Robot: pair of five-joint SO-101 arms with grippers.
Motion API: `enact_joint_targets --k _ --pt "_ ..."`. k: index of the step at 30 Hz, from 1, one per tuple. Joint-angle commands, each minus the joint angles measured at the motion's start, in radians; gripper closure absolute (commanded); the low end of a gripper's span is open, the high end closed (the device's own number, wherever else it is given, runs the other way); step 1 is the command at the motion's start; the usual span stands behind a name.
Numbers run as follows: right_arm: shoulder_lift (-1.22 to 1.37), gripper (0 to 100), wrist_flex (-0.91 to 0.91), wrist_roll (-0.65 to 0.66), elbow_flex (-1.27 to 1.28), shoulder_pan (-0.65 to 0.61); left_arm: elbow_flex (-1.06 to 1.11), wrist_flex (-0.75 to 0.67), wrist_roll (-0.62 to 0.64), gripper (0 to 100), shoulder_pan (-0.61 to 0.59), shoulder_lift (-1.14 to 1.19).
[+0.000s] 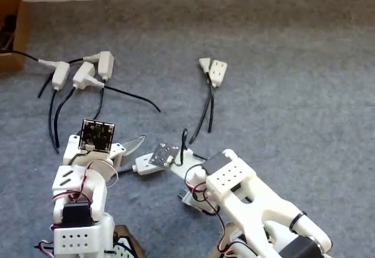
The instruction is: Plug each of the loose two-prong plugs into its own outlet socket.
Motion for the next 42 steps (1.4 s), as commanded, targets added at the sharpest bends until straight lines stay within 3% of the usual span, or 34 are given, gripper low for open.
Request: enact_joint_targets --k 1,5,10,14,17,22,29,42 --pt "-0.019 80.8 -0.007 -0.072 -0.151 0.079 0.016 -0.021 -0.006 56 0.013 -0.004" --pt "-0.101 80.8 0.082 -0.189 -0.188 0.096 0.016 -0.021 -0.006 56 0.013 -0.002" --pt "-0.516 80.8 0.091 -0.17 0.073 0.084 0.016 -0.021 -0.006 56 0.013 -0.002" --pt "-0.892 80.8 0.101 -0.081 0.298 0.084 0.016 -0.021 -0.008 56 0.013 -0.002" --pt "-1.004 80.8 0.113 -0.049 0.381 0.105 0.016 -0.021 -0.008 56 0.015 -0.002" --pt "-0.825 80.8 0.12 0.009 0.321 0.084 0.016 -0.021 -0.008 56 0.015 -0.002" --pt "-0.524 80.8 0.081 0.054 0.214 -0.107 0.016 -0.02 -0.008 56 0.015 -0.002" --pt "-0.099 81.9 -0.199 0.109 0.2 -0.107 0.016 -0.008 -0.008 56 0.015 -0.002"
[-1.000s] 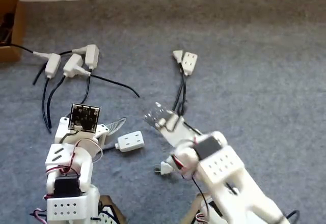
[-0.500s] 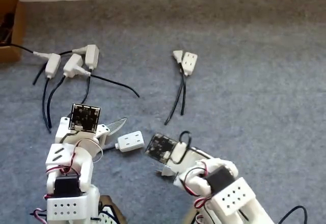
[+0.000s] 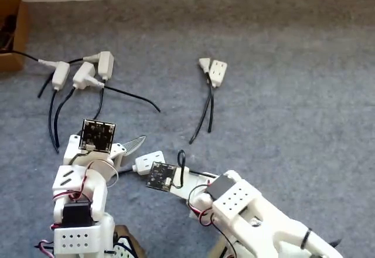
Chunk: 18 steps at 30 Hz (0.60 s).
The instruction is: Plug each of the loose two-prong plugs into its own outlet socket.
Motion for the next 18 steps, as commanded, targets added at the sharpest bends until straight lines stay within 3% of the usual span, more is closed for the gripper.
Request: enact_joint_targets --k 1,6,14,18 --pt "0.07 83.8 -0.045 0.052 -0.033 0.004 0.016 -0.008 -0.008 56 0.01 -0.002" --pt "0.074 99.7 -0.047 0.057 -0.038 0.099 0.016 -0.008 -0.008 56 0.01 -0.002" --pt "-0.021 99.2 -0.048 0.035 -0.047 0.116 0.016 -0.008 -0.008 56 0.012 -0.002" --pt "-0.114 99.2 -0.071 -0.114 -0.177 0.113 0.016 -0.008 -0.008 56 0.012 -0.002"
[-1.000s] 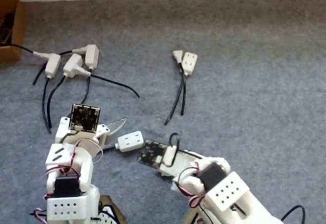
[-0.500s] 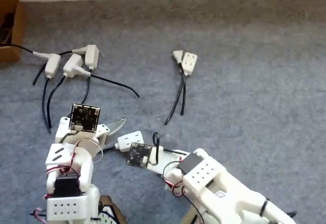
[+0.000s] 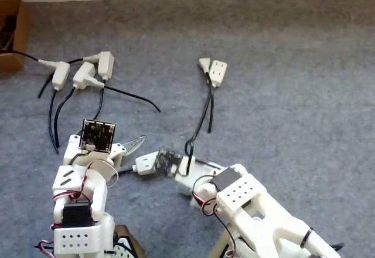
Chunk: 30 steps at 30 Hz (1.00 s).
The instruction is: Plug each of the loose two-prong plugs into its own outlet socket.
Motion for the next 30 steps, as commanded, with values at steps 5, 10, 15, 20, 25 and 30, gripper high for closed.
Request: enact_joint_targets --k 5,10,15,20,25,30 --pt "-0.104 99.2 -0.019 -0.175 -0.234 0.007 0.016 -0.012 -0.008 56 0.012 -0.002" --pt "-0.091 99.2 -0.018 -0.244 -0.315 -0.008 0.016 -0.011 -0.003 56 0.012 -0.002" --pt "0.053 99.2 -0.002 -0.252 -0.38 -0.031 0.016 -0.012 -0.002 56 0.01 -0.007" --pt "0.262 99.2 -0.053 -0.252 -0.479 -0.03 -0.021 -0.008 0.0 56 0.005 -0.01" --pt "0.487 99.2 -0.061 -0.255 -0.602 -0.03 -0.073 -0.006 0.057 56 0.001 -0.008" --pt "0.538 99.2 -0.061 -0.285 -0.628 -0.053 -0.11 0.038 0.063 56 0.01 -0.01"
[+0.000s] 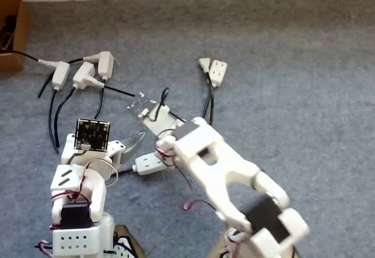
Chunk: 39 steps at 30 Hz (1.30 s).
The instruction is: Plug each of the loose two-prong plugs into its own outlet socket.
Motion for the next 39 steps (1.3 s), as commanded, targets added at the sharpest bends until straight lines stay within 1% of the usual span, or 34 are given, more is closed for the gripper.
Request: enact_joint_targets --k 1,6,10,14,18,23,28,31,33,36,39 --pt "-0.024 99.2 -0.012 -0.014 -0.054 -0.036 -0.042 0.014 0.011 56 0.01 -0.01" --pt "-0.154 99.2 0.096 -0.015 -0.064 -0.117 0.001 0.014 0.005 56 0.076 -0.008" --pt "-0.306 99.2 0.205 -0.015 -0.11 -0.168 0.015 0.014 0.003 56 0.096 -0.007" --pt "-0.397 99.2 0.321 -0.035 -0.217 -0.154 0.044 0.014 -0.043 56 0.096 -0.007" --pt "-0.406 99.2 0.417 -0.035 -0.317 -0.108 0.048 0.017 -0.044 56 0.096 -0.007" --pt "-0.409 99.2 0.433 -0.023 -0.366 -0.036 0.048 0.018 -0.044 56 0.096 -0.007" --pt "-0.406 99.2 0.435 -0.014 -0.354 -0.024 0.048 0.015 -0.044 56 0.091 -0.007" --pt "-0.406 99.2 0.433 -0.012 -0.292 -0.024 0.048 0.014 -0.043 56 0.065 -0.008" --pt "-0.406 99.2 0.432 0.023 -0.245 -0.024 0.047 0.012 -0.04 56 0.035 -0.01" --pt "-0.417 99.2 0.429 0.049 -0.14 -0.007 0.048 0.012 -0.04 56 0.022 -0.01" --pt "-0.417 99.2 0.366 0.044 -0.045 0.027 0.048 0.012 -0.04 56 0.022 -0.01"
